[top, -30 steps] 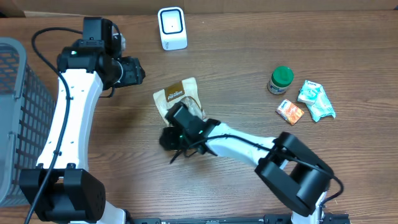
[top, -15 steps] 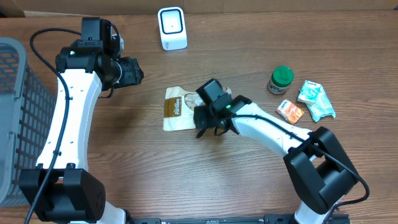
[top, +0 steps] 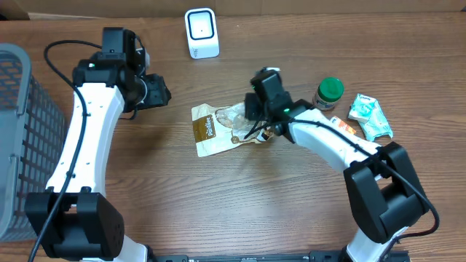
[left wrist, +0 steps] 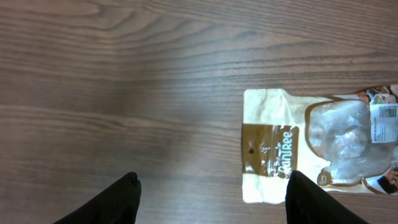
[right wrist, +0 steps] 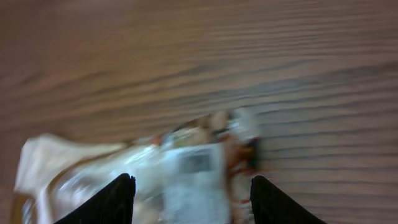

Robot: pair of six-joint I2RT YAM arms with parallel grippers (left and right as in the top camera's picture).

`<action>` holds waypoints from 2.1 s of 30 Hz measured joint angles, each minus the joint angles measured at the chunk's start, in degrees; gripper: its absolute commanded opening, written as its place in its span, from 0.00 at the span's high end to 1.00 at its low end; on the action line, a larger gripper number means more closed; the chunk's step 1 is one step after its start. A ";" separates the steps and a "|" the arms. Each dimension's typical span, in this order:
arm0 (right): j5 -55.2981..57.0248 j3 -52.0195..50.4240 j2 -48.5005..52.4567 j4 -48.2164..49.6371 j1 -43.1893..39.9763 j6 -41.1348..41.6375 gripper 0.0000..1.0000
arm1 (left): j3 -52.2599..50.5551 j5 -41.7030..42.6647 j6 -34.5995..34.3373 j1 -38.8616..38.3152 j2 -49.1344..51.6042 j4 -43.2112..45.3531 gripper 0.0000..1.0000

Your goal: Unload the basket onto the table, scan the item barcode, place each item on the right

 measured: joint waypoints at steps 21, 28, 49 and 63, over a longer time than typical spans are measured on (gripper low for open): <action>-15.41 0.11 6.64 9.55 -2.58 -4.57 0.39 | -1.99 0.20 2.97 -3.56 0.13 3.80 0.38; -26.27 0.11 6.64 9.31 2.58 -20.20 0.34 | -1.99 0.17 3.26 -3.56 0.13 3.76 0.37; -31.52 10.91 -6.21 -21.14 -8.94 -16.09 0.42 | -14.97 9.73 21.22 -4.48 0.17 6.45 0.91; -26.34 10.91 -6.10 -28.65 -17.57 -15.87 0.43 | -18.67 11.82 31.04 -17.05 1.66 9.31 0.94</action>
